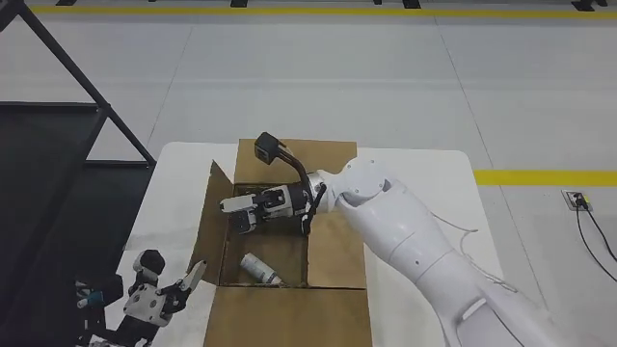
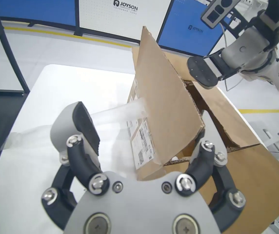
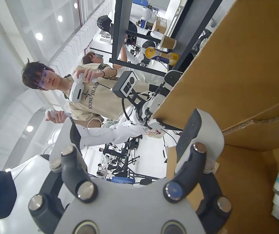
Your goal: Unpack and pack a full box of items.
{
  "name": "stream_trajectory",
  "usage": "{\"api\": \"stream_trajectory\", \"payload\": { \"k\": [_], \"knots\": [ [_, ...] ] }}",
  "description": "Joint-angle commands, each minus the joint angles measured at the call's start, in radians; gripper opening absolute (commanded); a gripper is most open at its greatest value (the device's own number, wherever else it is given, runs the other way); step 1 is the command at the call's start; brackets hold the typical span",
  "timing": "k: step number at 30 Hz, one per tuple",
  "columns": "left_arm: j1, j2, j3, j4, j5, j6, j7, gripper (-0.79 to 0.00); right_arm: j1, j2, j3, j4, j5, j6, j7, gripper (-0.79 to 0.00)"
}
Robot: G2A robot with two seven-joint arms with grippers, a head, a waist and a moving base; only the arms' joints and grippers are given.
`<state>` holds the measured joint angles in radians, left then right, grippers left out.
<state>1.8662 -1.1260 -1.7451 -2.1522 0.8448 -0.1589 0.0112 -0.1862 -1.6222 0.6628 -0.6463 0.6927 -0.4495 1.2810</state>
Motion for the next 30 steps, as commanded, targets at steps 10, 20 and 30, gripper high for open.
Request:
{"api": "stream_trajectory", "payload": {
  "k": [10, 20, 30],
  "knots": [
    [0.02, -0.005, -0.09, 0.125, -0.032, 0.049, -0.034, 0.0, -0.057, 0.07, 0.149, -0.022, -0.028, -0.092, -0.023, 0.0],
    [-0.028, -0.008, -0.095, 0.237, -0.034, 0.045, -0.075, 0.0, -0.109, 0.108, 0.219, -0.077, -0.069, -0.032, -0.027, 0.0],
    [-0.058, -0.011, -0.079, 0.258, -0.008, 0.044, -0.105, 0.0, -0.139, 0.125, 0.257, -0.122, -0.098, -0.007, -0.022, 0.0]
  ]
}}
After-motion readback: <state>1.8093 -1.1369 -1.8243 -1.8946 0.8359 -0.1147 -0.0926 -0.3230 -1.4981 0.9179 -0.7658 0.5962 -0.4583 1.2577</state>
